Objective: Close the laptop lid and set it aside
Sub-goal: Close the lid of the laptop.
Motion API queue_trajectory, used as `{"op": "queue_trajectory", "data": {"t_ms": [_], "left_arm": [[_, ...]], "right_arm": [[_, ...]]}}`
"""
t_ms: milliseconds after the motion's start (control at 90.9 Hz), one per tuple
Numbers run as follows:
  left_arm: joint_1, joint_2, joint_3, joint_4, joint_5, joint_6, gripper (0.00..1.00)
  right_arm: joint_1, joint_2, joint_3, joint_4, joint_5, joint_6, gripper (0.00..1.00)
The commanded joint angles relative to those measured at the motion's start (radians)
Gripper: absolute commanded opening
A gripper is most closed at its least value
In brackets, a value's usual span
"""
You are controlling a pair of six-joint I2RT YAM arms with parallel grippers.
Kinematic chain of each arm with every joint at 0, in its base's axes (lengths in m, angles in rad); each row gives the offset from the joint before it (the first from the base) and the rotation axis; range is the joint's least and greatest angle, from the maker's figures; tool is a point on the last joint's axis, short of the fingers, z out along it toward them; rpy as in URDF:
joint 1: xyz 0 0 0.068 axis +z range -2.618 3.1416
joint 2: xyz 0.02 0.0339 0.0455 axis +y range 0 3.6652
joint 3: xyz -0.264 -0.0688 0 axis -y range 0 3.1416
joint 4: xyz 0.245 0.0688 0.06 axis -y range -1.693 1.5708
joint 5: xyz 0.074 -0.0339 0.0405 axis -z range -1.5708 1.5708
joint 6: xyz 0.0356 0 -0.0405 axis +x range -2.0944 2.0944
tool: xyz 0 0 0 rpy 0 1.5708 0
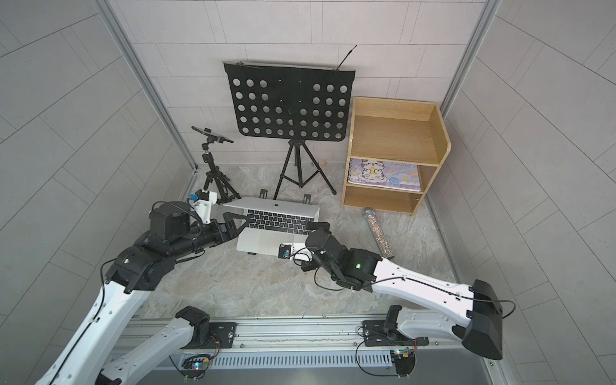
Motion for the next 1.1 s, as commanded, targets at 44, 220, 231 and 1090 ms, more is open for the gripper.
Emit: {"op": "queue_trajectory", "data": {"t_ms": [44, 220, 231, 1090], "left_arm": [[-0.004, 0.023, 0.060, 0.054, 0.001, 0.013, 0.84], [-0.003, 0.073, 0.059, 0.139, 0.041, -0.022, 0.84], [-0.003, 0.078, 0.058, 0.146, 0.045, -0.023, 0.84], [0.002, 0.404, 0.015, 0.204, 0.144, -0.031, 0.67]], "right_arm": [[0.022, -0.172, 0.028, -0.187, -0.035, 0.204, 1.00], [-0.024, -0.321, 0.082, -0.206, -0.105, 0.596, 1.00], [-0.035, -0.324, 0.085, -0.204, -0.112, 0.631, 1.00], [-0.647, 0.006, 0.145, -0.095, -0.771, 1.677, 0.27]]}}
